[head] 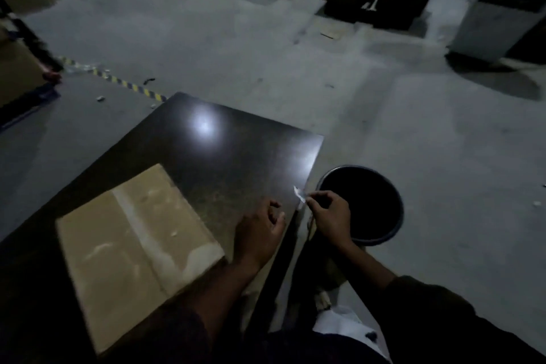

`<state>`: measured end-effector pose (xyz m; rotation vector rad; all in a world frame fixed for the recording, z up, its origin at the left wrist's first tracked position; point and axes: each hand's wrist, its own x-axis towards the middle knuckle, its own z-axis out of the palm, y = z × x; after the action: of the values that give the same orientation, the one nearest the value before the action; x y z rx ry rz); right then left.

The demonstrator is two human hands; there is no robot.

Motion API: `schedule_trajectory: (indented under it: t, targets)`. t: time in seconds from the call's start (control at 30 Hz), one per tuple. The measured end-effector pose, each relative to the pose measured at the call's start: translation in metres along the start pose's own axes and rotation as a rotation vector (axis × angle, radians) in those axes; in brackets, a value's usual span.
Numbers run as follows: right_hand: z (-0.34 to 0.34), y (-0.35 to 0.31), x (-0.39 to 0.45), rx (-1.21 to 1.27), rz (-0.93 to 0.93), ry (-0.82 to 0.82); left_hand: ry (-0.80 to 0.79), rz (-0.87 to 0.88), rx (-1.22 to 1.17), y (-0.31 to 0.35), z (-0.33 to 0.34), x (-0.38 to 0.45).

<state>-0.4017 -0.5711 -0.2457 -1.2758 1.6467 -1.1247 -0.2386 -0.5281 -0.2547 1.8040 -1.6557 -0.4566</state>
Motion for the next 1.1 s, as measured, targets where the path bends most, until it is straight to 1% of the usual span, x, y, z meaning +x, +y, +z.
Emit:
schedule_trajectory:
  t: [0.13, 0.3, 0.4, 0.67, 0.83, 0.97, 1.1]
  targets:
    - [-0.040, 0.043, 0.041, -0.081, 0.123, 0.043, -0.173, 0.051, 0.002, 0.042, 0.054, 0.031]
    - [-0.083, 0.095, 0.086, -0.161, 0.284, 0.048, -0.405, -0.006, 0.022, 0.076, 0.120, 0.065]
    - [-0.098, 0.118, 0.107, -0.210, 0.383, 0.049, -0.473, -0.050, 0.051, 0.087, 0.150, 0.075]
    - [-0.105, 0.148, 0.133, -0.191, 0.501, 0.025, -0.547, -0.132, 0.088, 0.099, 0.179, 0.089]
    - [-0.107, 0.153, 0.147, -0.264, 0.492, -0.010, -0.553, -0.145, 0.091, 0.105, 0.188, 0.098]
    - [-0.106, 0.158, 0.155, -0.226, 0.514, -0.038, -0.550, -0.161, 0.092, 0.105, 0.189, 0.103]
    - [-0.098, 0.139, 0.151, -0.187, 0.425, -0.128, -0.500, -0.215, 0.071, 0.105, 0.182, 0.107]
